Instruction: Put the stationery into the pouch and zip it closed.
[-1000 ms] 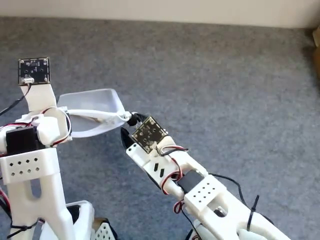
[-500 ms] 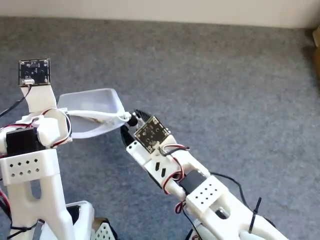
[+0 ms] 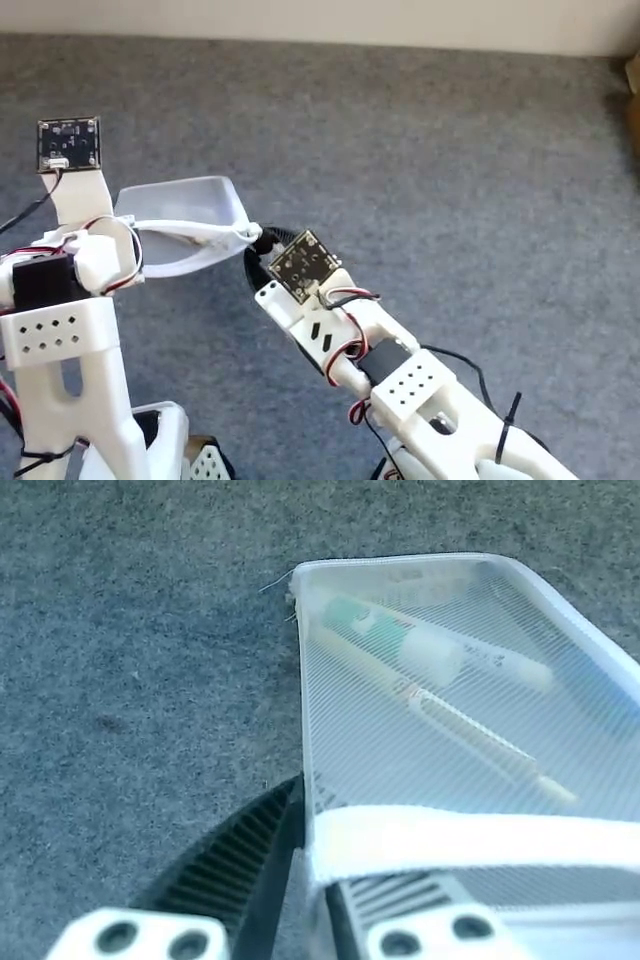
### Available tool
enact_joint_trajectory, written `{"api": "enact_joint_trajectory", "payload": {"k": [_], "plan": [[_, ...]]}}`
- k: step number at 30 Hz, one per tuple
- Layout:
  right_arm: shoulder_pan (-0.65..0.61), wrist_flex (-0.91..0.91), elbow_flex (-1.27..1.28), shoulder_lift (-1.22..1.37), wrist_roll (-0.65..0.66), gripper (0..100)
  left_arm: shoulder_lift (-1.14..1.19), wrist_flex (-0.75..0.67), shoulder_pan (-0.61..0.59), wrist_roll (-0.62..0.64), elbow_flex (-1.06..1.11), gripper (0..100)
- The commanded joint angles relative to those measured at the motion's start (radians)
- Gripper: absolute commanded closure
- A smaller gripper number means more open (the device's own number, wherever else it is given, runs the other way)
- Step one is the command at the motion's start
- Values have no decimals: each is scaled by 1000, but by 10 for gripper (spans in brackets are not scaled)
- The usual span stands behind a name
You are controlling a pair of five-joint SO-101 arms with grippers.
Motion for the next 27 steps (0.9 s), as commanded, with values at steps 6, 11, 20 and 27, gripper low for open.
{"api": "enact_joint_trajectory", "payload": {"k": [6, 11, 20, 27], "plan": [[1, 12, -36, -166, 106, 993, 8, -12, 25, -2, 8, 995], [-1, 81, -21, -199, 112, 993, 8, -12, 25, -2, 8, 995], [-2, 366, -25, -295, 112, 993, 8, -26, 25, -6, 7, 992], [-22, 539, -19, -430, 114, 993, 8, -60, 56, -8, -28, 938]]}}
